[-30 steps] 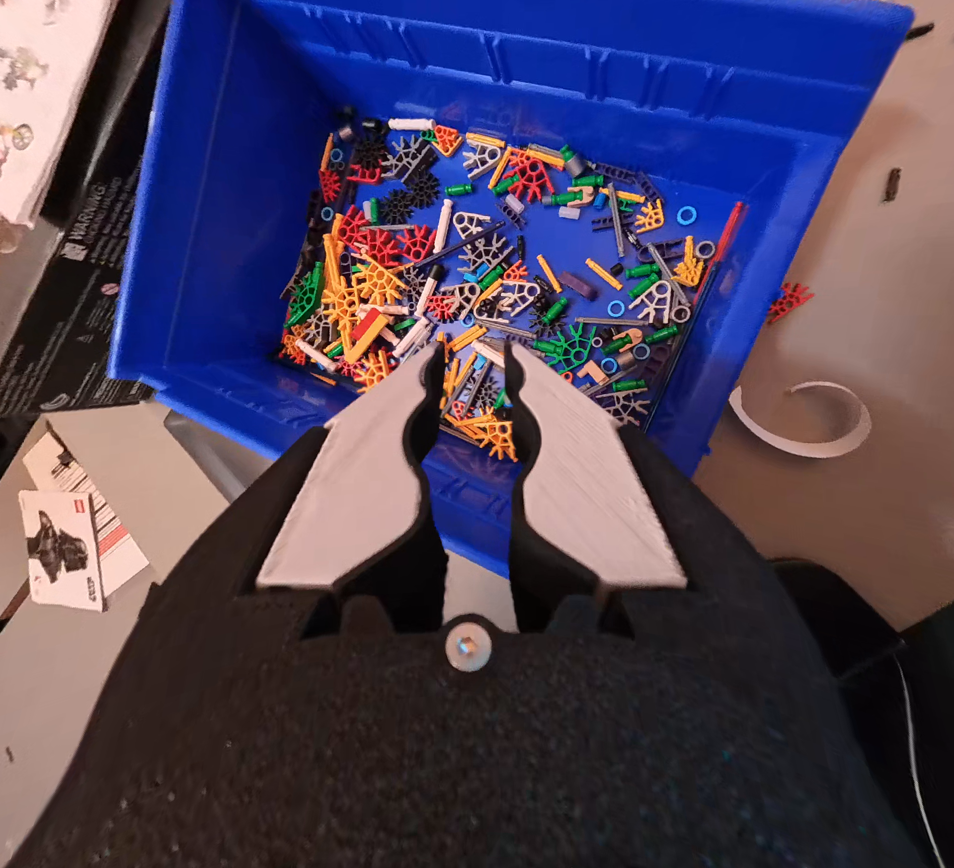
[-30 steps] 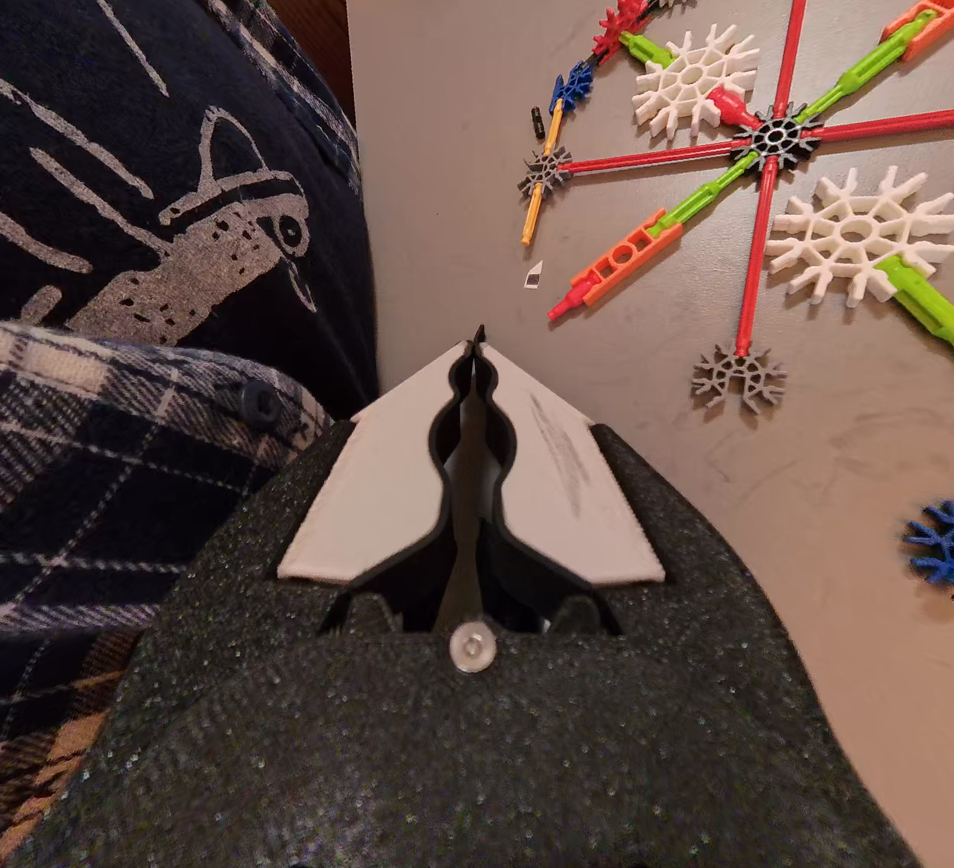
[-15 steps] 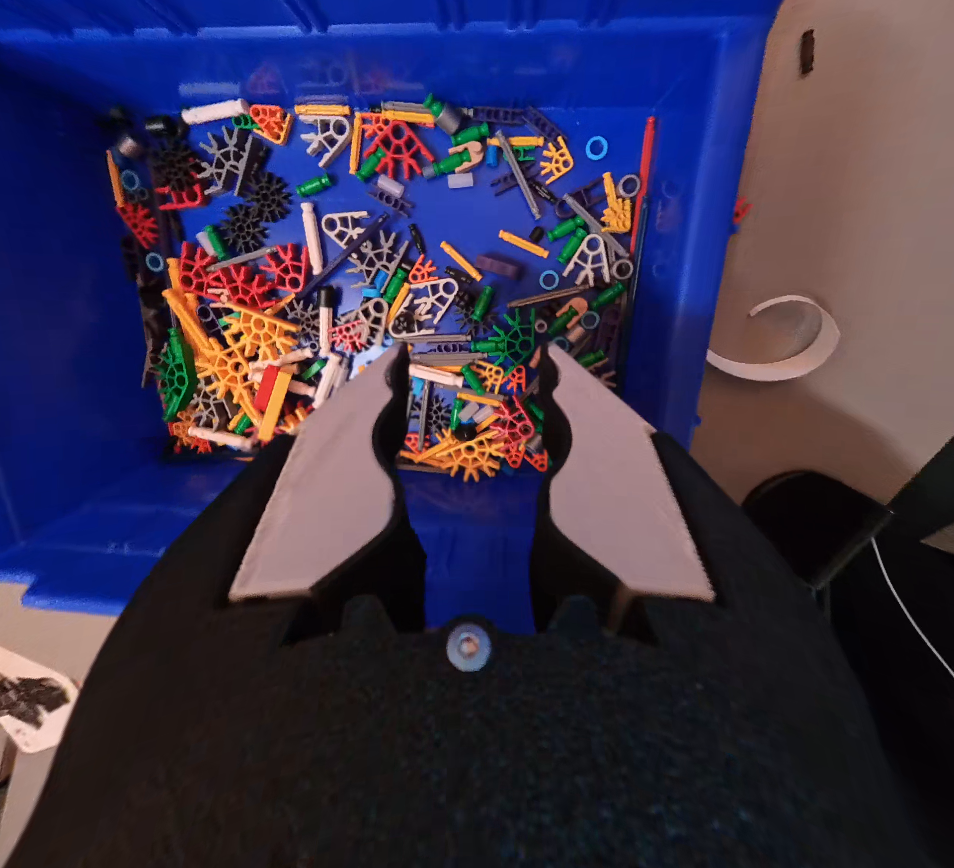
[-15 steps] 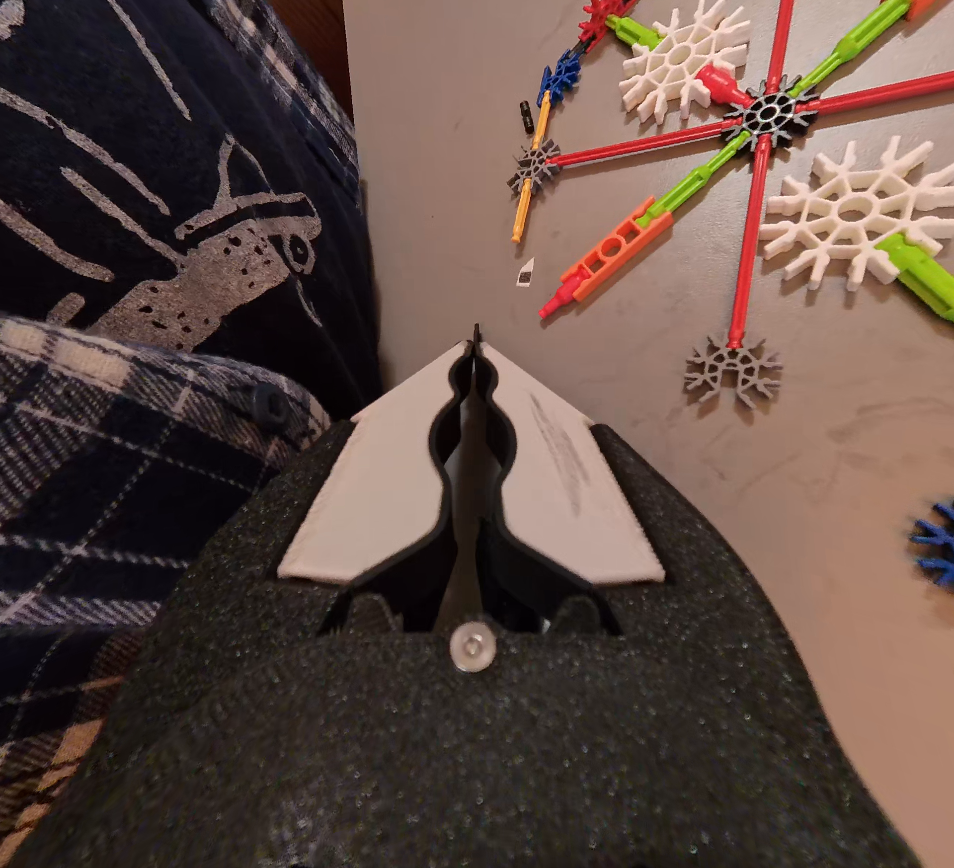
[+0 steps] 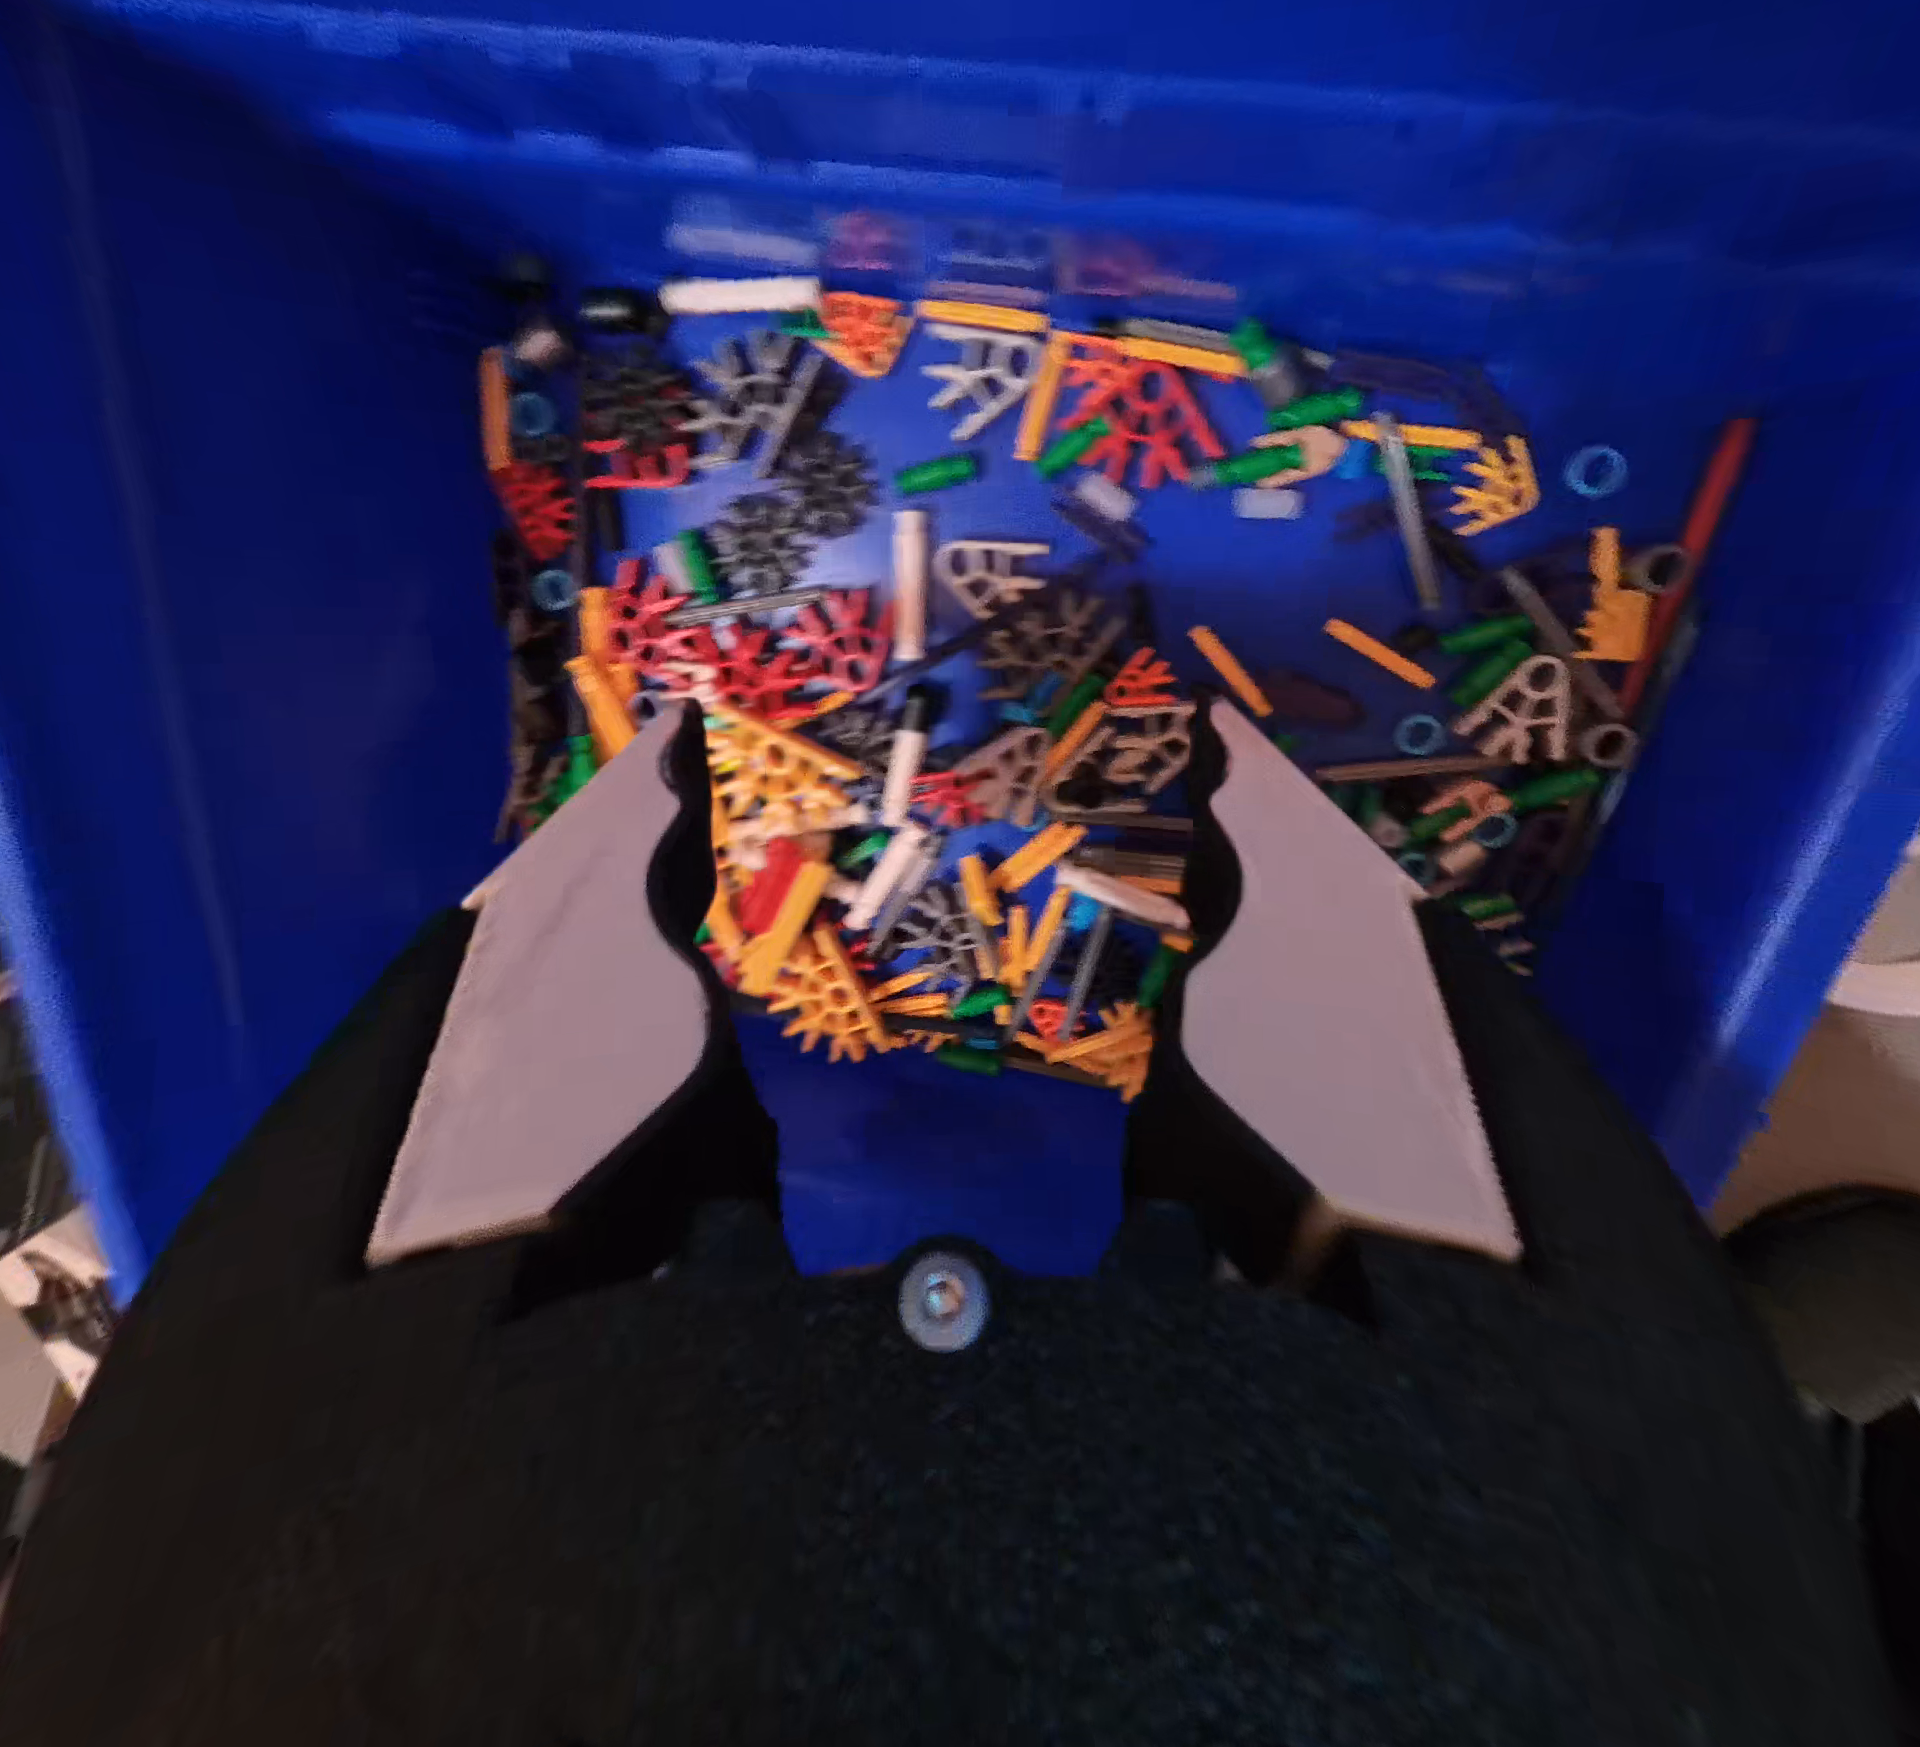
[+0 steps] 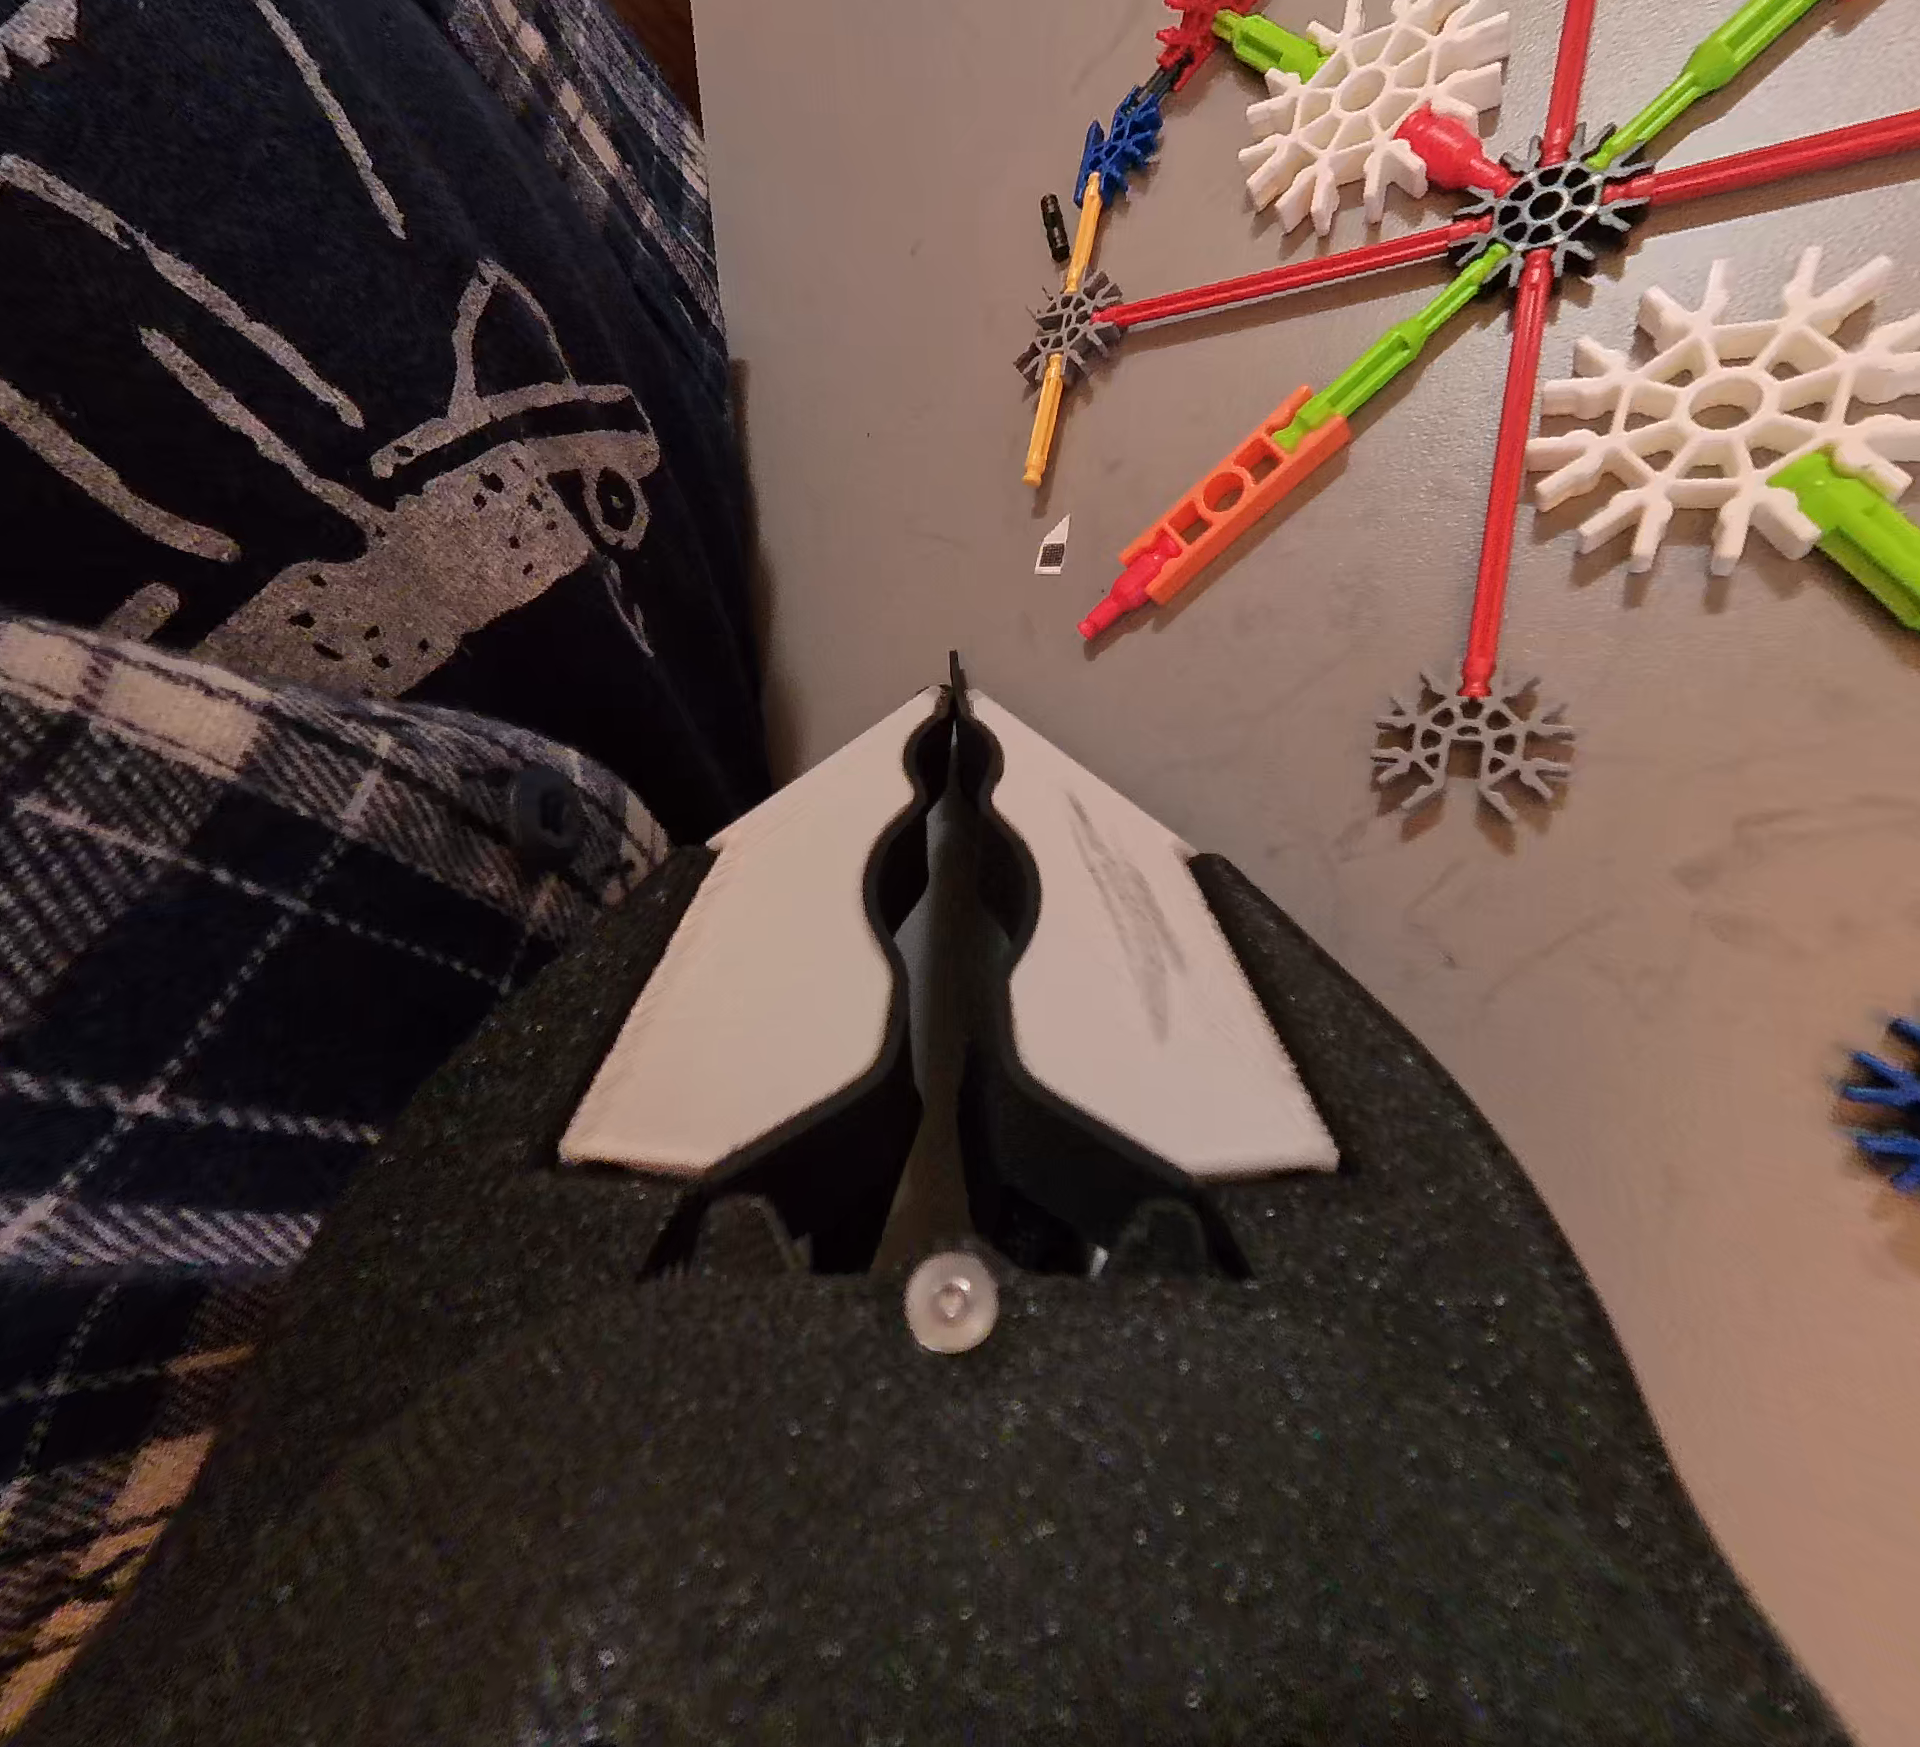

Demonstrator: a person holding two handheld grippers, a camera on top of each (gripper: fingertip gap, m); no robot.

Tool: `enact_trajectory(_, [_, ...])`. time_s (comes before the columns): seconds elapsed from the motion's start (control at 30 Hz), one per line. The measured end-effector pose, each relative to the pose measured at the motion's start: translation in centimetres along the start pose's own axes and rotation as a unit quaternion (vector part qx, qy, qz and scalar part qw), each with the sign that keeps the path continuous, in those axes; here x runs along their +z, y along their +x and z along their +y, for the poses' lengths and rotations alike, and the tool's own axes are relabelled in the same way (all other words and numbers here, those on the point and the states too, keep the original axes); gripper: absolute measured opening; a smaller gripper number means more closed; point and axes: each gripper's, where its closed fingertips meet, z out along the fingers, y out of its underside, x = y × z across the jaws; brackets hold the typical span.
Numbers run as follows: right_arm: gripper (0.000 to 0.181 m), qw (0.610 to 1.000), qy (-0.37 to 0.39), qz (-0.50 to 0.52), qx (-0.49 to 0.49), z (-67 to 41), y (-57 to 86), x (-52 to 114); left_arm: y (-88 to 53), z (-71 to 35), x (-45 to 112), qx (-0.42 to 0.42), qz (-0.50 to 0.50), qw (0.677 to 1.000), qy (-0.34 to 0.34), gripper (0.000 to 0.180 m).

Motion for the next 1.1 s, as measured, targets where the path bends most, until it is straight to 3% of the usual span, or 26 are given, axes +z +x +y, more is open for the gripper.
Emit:
enact_trajectory(0.17, [0.0,1.0,-0.002,0.0,0.002,0.4,-0.6,-0.6,-5.5,0.9,-2.8,-0.059,-0.036,0.998,0.015,0.086])
enact_trajectory(0.27, [0.0,1.0,-0.002,0.0,0.002,0.7,-1.0,-0.9,-7.0,1.6,-3.8,-0.069,-0.041,0.997,0.015,0.07])
enact_trajectory(0.67, [0.0,1.0,-0.001,0.001,0.0,1.1,-1.2,-1.4,-5.4,5.1,2.4,-0.057,0.019,0.983,-0.174,0.077])
enact_trajectory(0.8, [0.0,1.0,0.0,0.002,-0.003,1.1,-1.2,-1.4,-6.0,4.6,2.5,-0.058,0.021,0.979,-0.193,0.065])
enact_trajectory(0.9, [0.0,1.0,0.003,0.004,-0.007,1.0,-1.2,-1.5,-5.4,4.5,2.4,-0.046,0.014,0.978,-0.203,0.067])
enact_trajectory(1.0, [0.0,1.0,0.006,0.006,-0.01,0.9,-1.2,-1.5,-3.4,3.1,2.3,-0.047,0.044,0.983,-0.171,0.047])
enact_trajectory(1.03, [0.0,1.0,0.007,0.006,-0.012,0.9,-1.2,-1.5,-1.7,2.1,2.3,-0.049,0.085,0.984,-0.147,0.033])
enact_trajectory(1.1, [0.0,1.0,0.01,0.005,-0.013,0.8,-1.2,-1.5,0.5,1.4,2.3,-0.041,0.136,0.981,-0.129,0.03])
